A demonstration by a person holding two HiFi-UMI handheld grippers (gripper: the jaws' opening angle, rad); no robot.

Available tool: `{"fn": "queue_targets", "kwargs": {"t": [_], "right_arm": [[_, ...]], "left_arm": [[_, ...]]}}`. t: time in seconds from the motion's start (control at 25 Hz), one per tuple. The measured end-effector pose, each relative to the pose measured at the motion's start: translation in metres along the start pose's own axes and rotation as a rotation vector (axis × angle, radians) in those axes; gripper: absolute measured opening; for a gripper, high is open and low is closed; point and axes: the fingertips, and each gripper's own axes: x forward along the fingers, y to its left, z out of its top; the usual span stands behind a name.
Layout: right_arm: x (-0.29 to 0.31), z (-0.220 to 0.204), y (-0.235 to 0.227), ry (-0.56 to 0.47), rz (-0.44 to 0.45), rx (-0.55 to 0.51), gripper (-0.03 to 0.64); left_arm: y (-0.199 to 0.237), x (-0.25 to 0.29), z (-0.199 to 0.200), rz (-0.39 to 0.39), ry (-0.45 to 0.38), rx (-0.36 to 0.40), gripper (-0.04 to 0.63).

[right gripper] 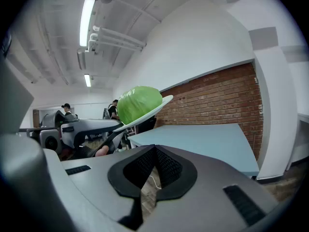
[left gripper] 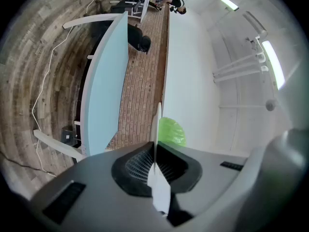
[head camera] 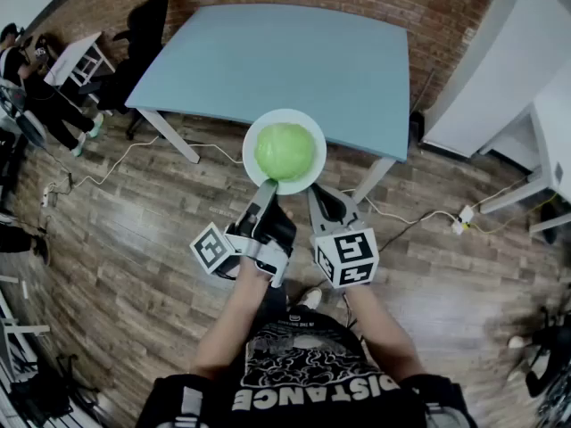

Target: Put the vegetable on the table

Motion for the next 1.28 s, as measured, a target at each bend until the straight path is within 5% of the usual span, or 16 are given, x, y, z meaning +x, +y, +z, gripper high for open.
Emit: {"fn": "queue_targets", "kwargs": {"t": [0.4, 1.28], "right_arm": [[0.022, -0.003, 0.015, 0.017, 0.001, -0.008, 0.008], [0.158, 0.026, 0.021, 0.030, -0.041, -0.049, 0.008]], "left_arm": [[0.002, -0.002, 0.027, 0.006, -0.007, -0.023, 0.012], [0.018, 0.066, 0.149, 0.002, 0.033, -0.068, 0.012]]}}
